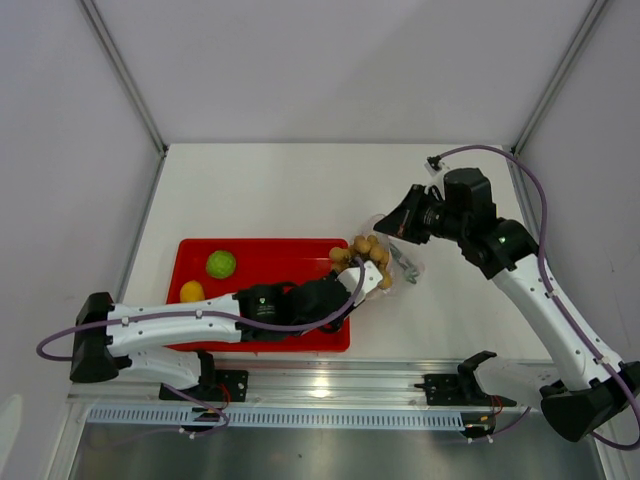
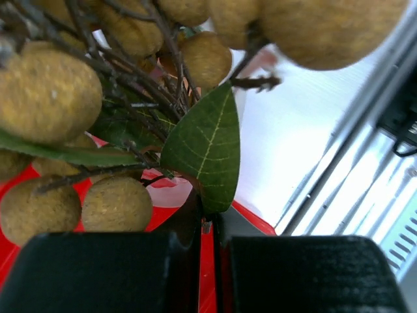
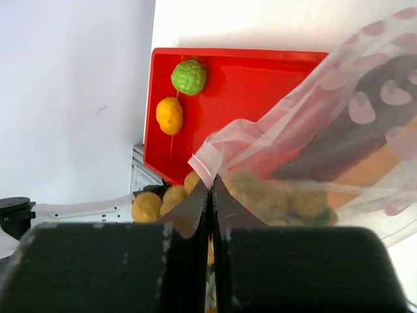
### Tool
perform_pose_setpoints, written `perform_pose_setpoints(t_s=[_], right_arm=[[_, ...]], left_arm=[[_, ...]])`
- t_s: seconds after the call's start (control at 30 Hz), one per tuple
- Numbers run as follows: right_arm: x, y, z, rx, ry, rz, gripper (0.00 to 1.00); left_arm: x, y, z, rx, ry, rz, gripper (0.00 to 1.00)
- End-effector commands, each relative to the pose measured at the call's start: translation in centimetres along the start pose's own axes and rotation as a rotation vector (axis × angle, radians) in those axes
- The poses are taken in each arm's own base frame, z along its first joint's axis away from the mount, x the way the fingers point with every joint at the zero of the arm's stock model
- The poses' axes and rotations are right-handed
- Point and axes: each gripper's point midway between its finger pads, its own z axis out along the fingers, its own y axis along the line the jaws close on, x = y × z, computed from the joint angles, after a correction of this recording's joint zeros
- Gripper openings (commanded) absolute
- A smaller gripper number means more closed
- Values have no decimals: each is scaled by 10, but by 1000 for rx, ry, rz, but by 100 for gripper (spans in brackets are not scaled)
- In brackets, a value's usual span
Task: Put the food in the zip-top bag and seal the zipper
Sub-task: Place the fake fruit in the zipper food storage bag.
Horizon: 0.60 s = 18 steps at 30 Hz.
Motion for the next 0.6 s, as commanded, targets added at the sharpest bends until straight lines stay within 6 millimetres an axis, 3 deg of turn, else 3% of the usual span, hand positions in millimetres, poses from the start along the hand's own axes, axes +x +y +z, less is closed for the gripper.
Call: perform_pose_setpoints(t_s=[0.0,0.13,0.27,0.47,0.57], right_arm=[[-21,38,-13,-122,-71,-34,0],[-20,44,-14,-152,-61,-31,0],[-19,44,-17,-151,-64,-33,0],[-14,44,-23,-160,-55,-51,0],[-9,42,-25,-161,-45,-60,0]], left_arm=[[-11,-27,-3,158,-30,36,0],[5,-33,6,193,59,46,1],[20,-25,19,175,155,-9,1],[21,-14,23,227,201,-212,0],[11,-5,17,261,185,-337,1]])
